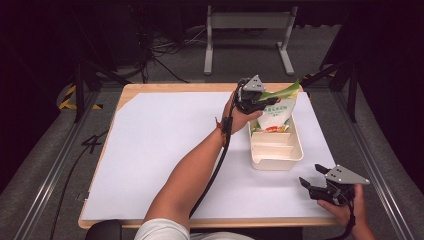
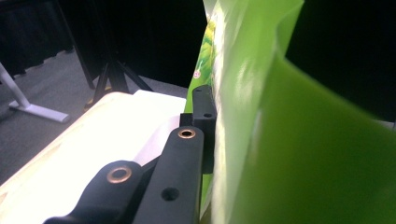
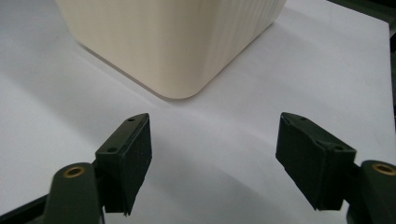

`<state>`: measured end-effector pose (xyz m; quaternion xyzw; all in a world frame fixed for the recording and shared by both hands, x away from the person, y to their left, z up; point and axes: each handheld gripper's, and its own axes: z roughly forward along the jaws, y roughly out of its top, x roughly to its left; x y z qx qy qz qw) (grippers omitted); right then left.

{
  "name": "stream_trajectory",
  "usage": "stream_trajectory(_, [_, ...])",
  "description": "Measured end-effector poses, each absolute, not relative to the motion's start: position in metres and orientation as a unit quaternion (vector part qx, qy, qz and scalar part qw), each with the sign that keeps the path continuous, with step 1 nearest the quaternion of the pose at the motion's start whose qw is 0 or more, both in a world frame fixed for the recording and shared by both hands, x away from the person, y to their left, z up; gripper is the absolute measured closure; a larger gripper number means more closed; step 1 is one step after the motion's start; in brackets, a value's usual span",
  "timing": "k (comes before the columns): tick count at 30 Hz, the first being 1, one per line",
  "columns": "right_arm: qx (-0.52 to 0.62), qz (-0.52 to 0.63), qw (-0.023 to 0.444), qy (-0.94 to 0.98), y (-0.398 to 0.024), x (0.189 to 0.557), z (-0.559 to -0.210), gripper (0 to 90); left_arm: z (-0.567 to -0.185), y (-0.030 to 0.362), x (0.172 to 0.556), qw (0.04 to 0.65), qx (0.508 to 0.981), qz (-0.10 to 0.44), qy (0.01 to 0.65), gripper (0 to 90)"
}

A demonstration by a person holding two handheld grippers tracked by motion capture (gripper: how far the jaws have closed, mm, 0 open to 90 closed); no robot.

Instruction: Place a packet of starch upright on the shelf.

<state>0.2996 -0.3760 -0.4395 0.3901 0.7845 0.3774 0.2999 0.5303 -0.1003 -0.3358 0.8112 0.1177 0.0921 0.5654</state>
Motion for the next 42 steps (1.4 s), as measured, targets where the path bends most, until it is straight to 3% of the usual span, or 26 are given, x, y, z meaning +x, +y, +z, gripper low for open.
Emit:
stream_trajectory(12, [0.387,0.374,0.299,0.788,-0.375,0.3,-0.44,26.4,-0.347,-0.097,0.53,0.574,0.803,0.093,0.132,88.8])
stream_trajectory(14, [0.389,0.374,0.298,0.788,-0.375,0.3,-0.44,26.4,-0.347,-0.096,0.529,0.576,0.799,0.098,0.141,86.5])
stream_trajectory(15, [0.389,0.374,0.297,0.788,-0.376,0.3,-0.44,26.4,-0.347,-0.094,0.529,0.582,0.792,0.098,0.158,80.4])
stream_trajectory(18, [0.388,0.375,0.3,0.787,-0.376,0.3,-0.439,26.4,-0.346,-0.093,0.528,0.583,0.793,0.097,0.15,82.4])
stream_trajectory(28, [0.389,0.376,0.301,0.785,-0.377,0.3,-0.439,26.4,-0.329,-0.08,0.523,0.544,0.82,0.132,0.125,78.2])
stream_trajectory(42, [0.391,0.375,0.295,0.787,-0.377,0.301,-0.44,26.4,-0.318,-0.061,0.516,0.499,0.846,0.155,0.105,65.7])
